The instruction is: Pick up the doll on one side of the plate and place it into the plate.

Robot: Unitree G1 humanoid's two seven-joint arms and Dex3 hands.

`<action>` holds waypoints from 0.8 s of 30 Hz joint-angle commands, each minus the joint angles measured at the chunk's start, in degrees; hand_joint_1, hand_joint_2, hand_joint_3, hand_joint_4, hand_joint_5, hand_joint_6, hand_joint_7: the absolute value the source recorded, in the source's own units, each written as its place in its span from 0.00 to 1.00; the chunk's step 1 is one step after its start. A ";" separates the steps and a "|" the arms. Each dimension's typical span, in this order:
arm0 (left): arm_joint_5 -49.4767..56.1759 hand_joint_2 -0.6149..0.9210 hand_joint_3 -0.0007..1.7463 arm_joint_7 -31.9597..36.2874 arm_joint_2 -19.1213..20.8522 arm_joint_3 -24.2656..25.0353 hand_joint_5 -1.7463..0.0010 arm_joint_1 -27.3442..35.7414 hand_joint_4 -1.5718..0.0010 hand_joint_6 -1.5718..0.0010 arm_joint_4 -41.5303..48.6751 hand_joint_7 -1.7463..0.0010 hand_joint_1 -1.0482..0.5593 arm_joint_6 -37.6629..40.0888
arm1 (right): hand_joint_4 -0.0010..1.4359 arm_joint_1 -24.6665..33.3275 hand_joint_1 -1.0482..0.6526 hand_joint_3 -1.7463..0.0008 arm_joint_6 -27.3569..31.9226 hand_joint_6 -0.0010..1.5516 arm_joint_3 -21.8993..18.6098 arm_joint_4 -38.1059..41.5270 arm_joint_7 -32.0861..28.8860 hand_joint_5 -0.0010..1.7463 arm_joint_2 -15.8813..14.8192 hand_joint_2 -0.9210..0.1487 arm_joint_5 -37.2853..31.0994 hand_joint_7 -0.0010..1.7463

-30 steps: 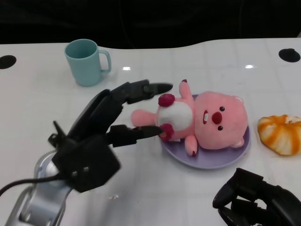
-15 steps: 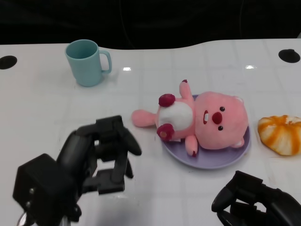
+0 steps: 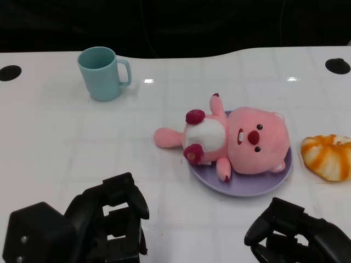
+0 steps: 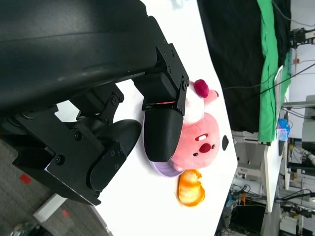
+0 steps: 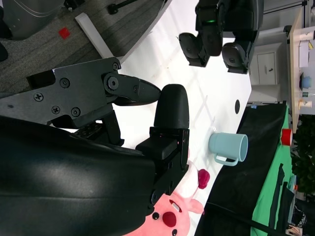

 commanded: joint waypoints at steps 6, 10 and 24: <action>-1.15 0.68 0.81 -1.53 2.29 0.93 0.00 0.83 0.41 0.49 -0.14 0.04 0.62 1.67 | 0.47 -0.76 0.44 0.72 -0.98 0.32 -0.44 1.51 -0.07 1.00 -0.21 0.00 0.35 0.95; -3.34 0.69 0.81 -2.23 2.29 1.59 0.00 -0.20 0.42 0.49 0.08 0.05 0.63 4.31 | 0.47 -1.22 0.44 0.72 -1.14 0.32 -1.23 2.24 0.15 1.00 -0.32 0.00 0.79 0.95; -6.30 0.71 0.77 -3.81 2.70 2.34 0.00 -3.42 0.43 0.50 4.02 0.03 0.61 6.02 | 0.48 -2.53 0.45 0.73 -4.36 0.32 -2.73 5.99 1.21 1.00 -0.46 0.00 1.14 0.94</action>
